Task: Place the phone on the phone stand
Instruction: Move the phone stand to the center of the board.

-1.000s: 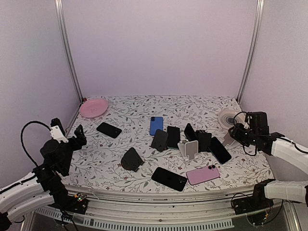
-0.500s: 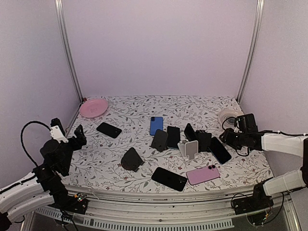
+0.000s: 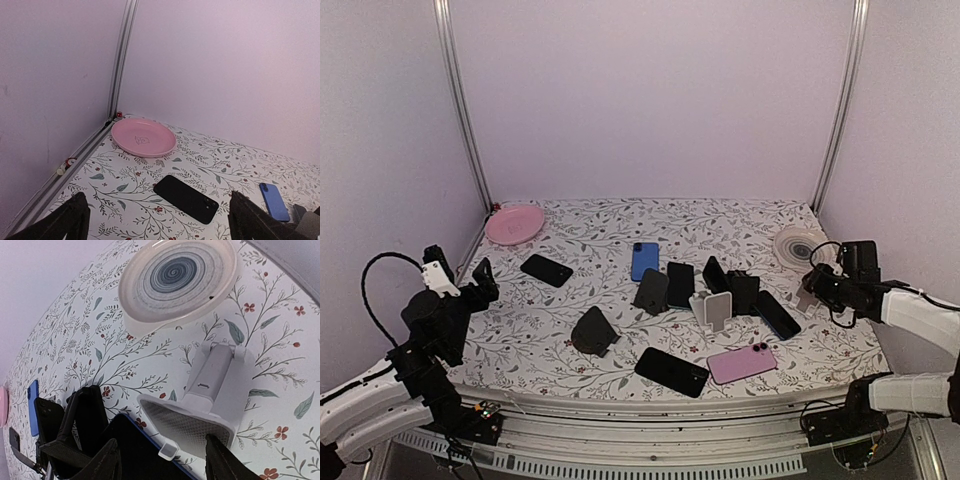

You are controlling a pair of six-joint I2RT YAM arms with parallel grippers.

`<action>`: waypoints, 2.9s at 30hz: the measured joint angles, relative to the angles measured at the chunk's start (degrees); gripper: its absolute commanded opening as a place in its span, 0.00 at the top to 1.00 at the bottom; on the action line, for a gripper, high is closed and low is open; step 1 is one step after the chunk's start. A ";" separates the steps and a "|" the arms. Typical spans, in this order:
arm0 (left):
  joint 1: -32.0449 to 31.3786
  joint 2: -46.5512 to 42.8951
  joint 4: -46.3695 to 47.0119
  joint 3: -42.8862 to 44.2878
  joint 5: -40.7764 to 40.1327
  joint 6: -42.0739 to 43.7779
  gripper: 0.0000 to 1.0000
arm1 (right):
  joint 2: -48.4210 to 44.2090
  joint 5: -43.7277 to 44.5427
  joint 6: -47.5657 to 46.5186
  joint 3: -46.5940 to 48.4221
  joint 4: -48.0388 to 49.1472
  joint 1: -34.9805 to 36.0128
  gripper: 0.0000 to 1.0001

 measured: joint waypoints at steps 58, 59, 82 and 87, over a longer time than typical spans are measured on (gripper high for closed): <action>0.11 0.22 0.02 -0.02 0.00 -0.07 0.03 | 8.70 15.91 -14.73 9.46 -12.85 1.49 0.55; 0.11 0.37 0.02 -0.02 0.00 -0.07 0.03 | 8.68 15.56 -14.99 9.46 -12.83 1.49 0.55; 0.22 0.42 0.00 -0.02 0.02 -0.07 0.03 | 7.93 12.35 -18.34 9.46 -11.21 5.55 0.10; 0.24 0.37 0.00 -0.02 0.02 -0.09 0.03 | 7.93 13.44 -18.12 9.57 -12.07 5.55 0.08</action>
